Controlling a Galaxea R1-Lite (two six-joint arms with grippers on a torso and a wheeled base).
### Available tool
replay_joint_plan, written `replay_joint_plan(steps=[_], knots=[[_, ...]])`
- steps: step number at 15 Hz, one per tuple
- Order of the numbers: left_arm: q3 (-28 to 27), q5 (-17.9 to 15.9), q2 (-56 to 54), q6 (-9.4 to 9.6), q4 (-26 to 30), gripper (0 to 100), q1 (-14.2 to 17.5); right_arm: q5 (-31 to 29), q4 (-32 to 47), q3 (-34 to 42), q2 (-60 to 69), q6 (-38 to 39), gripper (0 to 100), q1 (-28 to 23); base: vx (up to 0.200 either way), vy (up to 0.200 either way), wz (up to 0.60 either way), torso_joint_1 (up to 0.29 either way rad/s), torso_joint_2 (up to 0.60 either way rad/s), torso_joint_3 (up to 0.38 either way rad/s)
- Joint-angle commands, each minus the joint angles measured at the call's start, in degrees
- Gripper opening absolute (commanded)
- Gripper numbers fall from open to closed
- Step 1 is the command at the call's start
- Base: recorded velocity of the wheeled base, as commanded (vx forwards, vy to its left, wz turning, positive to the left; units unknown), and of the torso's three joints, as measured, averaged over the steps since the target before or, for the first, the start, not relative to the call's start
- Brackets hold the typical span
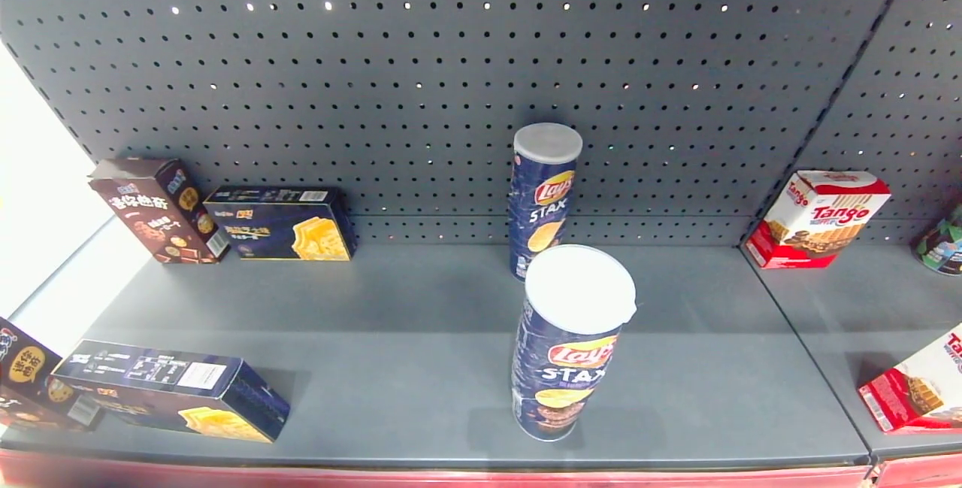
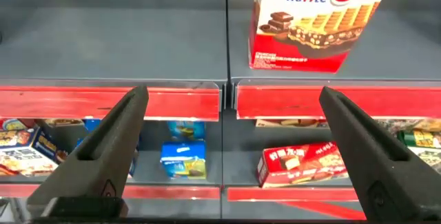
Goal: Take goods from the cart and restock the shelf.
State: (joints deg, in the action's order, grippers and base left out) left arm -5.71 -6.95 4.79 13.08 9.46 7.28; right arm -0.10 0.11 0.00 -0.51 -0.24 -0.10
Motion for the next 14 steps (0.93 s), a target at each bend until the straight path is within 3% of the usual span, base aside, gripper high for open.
replay_joint_plan(steps=[1, 2, 3, 4, 5, 7, 8, 10, 11, 12, 13, 14], knots=[[-0.01, 1.06, 0.13, -0.07, -0.06, 100, 0.11, 0.01, -0.02, 0.0, 0.51, -0.02, 100, 0.19, 0.0, 0.0, 0.0, 0.0, 0.0, 0.0], [0.08, 2.38, 0.22, 0.02, -0.14, 100, 0.11, 0.01, -0.02, 0.0, 0.51, -0.02, 100, 0.19, 0.0, 0.0, 0.0, 0.0, 0.0, 0.0], [0.87, 8.18, 0.22, -0.25, -2.08, 100, 0.11, 0.01, -0.02, 0.0, 0.51, -0.02, 100, 0.1, 0.0, 0.0, 0.0, 0.0, 0.0, 0.0], [2.54, 11.43, 0.22, -1.48, -5.86, 100, 0.11, 0.01, -0.02, 0.0, 0.51, -0.02, 100, 0.19, 0.0, 0.0, 0.0, 0.0, 0.0, 0.0], [4.56, 12.49, 0.22, -4.2, -10.16, 100, 0.11, 0.01, -0.02, 0.0, 0.51, -0.02, 100, 0.1, 0.0, 0.0, 0.0, 0.0, 0.0, 0.0], [5.53, 10.9, 0.22, -6.58, -12.71, 100, 0.02, 0.01, -0.02, 0.0, 0.51, -0.02, 100, 0.1, 0.0, 0.0, 0.0, 0.0, 0.0, 0.0], [5.53, 6.95, 0.22, -7.63, -12.62, 100, -0.07, 0.01, -0.02, 0.0, 0.51, -0.02, 100, 0.1, 0.0, 0.0, 0.0, 0.0, 0.0, 0.0], [5.44, 1.24, 0.13, -6.93, -12.62, 100, -3.06, 0.01, -0.02, 0.0, 0.51, -0.02, 100, 0.1, 0.0, 0.0, 0.0, 0.0, 0.0, 0.0], [5.62, 1.06, -0.13, -6.58, -12.98, 100, -3.85, 0.01, -0.02, 0.0, 0.51, -0.02, 100, 0.1, 0.0, 0.0, 0.0, 0.0, 0.0, 0.0], [5.53, 1.59, -0.13, -7.28, -12.71, 100, -4.38, 0.01, -0.02, 0.0, 0.51, -0.02, 100, 0.19, 0.0, 0.0, 0.0, 0.0, 0.0, 0.0], [5.62, 1.59, -0.66, -9.13, -12.8, 100, -5.34, 0.01, -0.02, 0.0, 0.51, -0.02, 100, 0.19, 0.0, 0.0, 0.0, 0.0, 0.0, 0.0], [5.62, 1.76, -2.51, -9.13, -12.8, 100, -6.66, 0.01, -0.02, 0.0, 0.51, -0.02, 100, 0.1, 0.0, 0.0, 0.0, 0.0, 0.0, 0.0]])
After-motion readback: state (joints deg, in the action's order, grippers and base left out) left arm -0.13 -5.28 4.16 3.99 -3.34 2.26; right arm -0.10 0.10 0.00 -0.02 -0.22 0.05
